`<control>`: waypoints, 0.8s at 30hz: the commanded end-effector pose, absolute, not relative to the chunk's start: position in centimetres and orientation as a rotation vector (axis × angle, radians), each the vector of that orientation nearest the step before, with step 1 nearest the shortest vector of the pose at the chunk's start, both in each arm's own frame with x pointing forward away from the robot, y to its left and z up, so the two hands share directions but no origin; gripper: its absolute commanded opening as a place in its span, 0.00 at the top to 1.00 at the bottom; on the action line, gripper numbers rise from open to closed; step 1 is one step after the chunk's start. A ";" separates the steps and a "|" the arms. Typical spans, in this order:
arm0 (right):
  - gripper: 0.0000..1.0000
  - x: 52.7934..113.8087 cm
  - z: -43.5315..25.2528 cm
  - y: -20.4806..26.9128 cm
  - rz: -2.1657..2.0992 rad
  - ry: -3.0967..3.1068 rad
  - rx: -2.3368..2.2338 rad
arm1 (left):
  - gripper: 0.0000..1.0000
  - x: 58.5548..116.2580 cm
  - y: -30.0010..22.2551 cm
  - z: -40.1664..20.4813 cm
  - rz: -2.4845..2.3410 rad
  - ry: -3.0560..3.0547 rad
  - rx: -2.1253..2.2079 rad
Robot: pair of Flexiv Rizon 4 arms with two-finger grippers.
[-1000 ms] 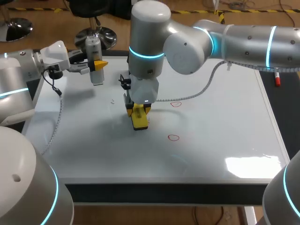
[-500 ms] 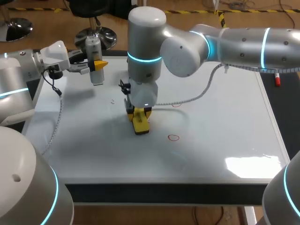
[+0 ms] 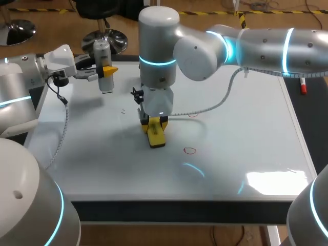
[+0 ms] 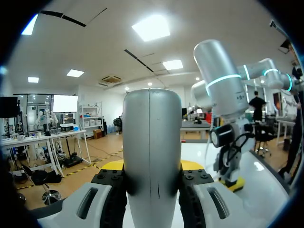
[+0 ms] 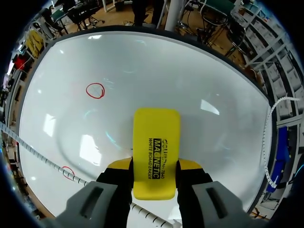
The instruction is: Pick up the inspection probe, press it on each red-marked spot on the whiteboard one by one, put down the probe, pick up the eraser, and wipe off all the red marks.
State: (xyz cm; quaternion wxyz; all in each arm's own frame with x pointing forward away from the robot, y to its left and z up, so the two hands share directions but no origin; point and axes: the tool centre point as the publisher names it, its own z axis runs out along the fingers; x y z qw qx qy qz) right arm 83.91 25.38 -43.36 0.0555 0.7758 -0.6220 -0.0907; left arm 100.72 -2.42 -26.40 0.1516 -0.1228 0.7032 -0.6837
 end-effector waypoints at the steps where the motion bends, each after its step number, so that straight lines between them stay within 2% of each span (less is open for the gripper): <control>1: 1.00 83.8 -45.9 24.4 -0.269 -1.892 2.343 | 1.00 100.7 -2.5 -26.3 -1.960 2.017 -0.353; 24: 1.00 83.8 -49.0 18.1 -0.208 -1.977 2.172 | 1.00 100.7 -2.5 -26.3 -1.960 2.017 -0.353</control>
